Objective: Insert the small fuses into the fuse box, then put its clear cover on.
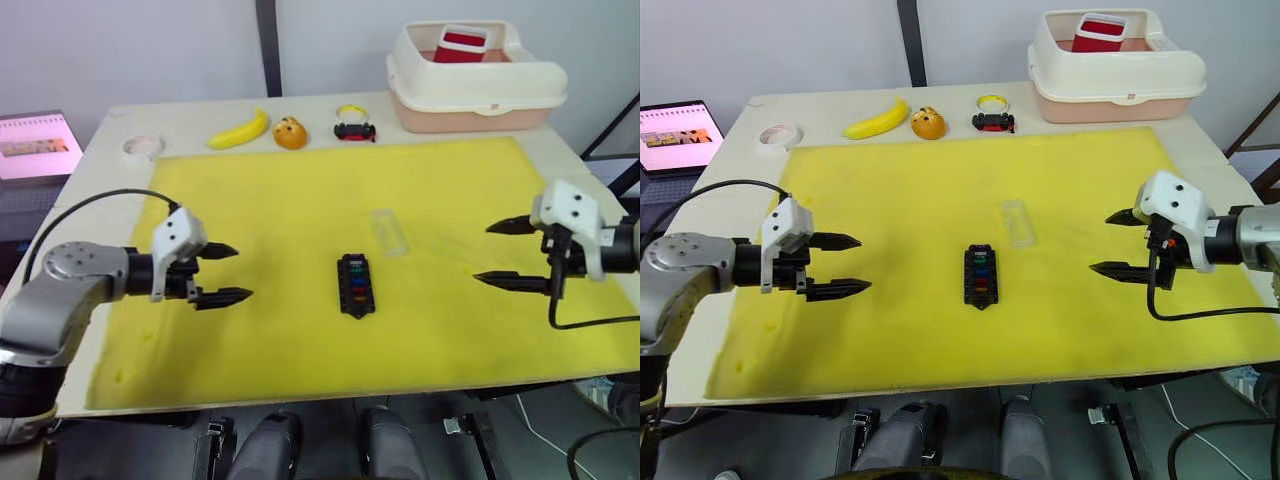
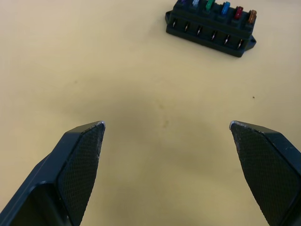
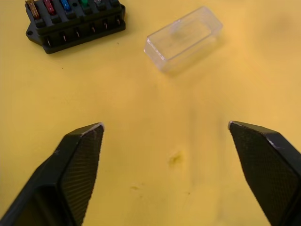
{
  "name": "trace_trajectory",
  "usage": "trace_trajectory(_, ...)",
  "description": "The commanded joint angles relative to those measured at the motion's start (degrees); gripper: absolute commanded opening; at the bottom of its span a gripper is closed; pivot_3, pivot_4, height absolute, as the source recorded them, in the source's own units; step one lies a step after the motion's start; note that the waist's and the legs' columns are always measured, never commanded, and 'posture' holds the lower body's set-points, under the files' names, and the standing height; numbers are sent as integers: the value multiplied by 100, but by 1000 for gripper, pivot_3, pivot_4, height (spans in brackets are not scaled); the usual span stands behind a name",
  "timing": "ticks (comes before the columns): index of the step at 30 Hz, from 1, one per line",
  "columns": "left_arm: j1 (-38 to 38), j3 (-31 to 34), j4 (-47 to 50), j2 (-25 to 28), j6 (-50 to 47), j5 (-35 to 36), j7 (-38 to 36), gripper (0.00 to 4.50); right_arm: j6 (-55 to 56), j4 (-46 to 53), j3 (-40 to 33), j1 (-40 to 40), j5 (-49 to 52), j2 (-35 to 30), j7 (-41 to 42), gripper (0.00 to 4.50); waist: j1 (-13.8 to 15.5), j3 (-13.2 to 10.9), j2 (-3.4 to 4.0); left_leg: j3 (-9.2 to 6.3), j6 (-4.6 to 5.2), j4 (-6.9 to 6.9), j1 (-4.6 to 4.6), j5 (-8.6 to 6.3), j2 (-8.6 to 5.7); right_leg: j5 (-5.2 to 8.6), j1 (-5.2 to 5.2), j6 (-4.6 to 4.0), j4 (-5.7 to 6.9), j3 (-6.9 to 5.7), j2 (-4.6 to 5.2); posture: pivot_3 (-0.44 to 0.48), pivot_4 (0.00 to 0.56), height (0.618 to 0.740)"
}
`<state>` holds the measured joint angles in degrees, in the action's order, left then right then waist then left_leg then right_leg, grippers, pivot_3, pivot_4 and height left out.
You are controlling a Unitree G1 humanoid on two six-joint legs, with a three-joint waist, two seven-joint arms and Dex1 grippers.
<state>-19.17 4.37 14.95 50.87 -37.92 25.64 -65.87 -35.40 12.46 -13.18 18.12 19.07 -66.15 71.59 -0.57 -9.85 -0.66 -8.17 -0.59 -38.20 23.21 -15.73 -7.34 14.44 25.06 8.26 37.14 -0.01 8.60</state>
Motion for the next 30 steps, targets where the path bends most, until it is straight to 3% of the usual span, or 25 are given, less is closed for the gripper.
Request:
trace_trajectory(1,-414,-58,-54,-41,178,66,-17,4500,-112,236,76,374,67,74,-383,4488,7,0,0,0,0,0,0,0,0,0,0,0,0,0,0,0,150,740)
trace_trajectory(8,-1415,-901,-405,-561,558,-145,-246,4500,-1970,283,1383,2020,-93,1014,-1725,4488,-6,-1,-2,-1,-1,0,4,0,0,0,1,0,-2,0,0,0,150,740)
trace_trajectory(12,-1896,-1335,-729,-901,803,-339,-375,4500,-3107,-175,1941,2798,-354,1937,-2715,4488,-11,0,-3,-2,-1,-1,9,0,-1,0,6,0,-3,0,0,0,150,740)
trace_trajectory(20,-1880,-1625,-908,-1031,1226,-650,-454,4500,-4494,-1409,1590,3755,-566,3483,-4164,4488,-36,0,-2,-4,-3,-1,13,2,-1,-1,18,-1,5,1,-1,0,150,740)
trace_trajectory(30,-1674,-1529,-738,-1044,1179,-659,-249,4500,-4525,-2470,1636,4060,-694,4121,-4792,4488,-61,0,-1,-4,-3,-1,13,3,-3,-1,19,-1,6,1,-1,0,150,740)
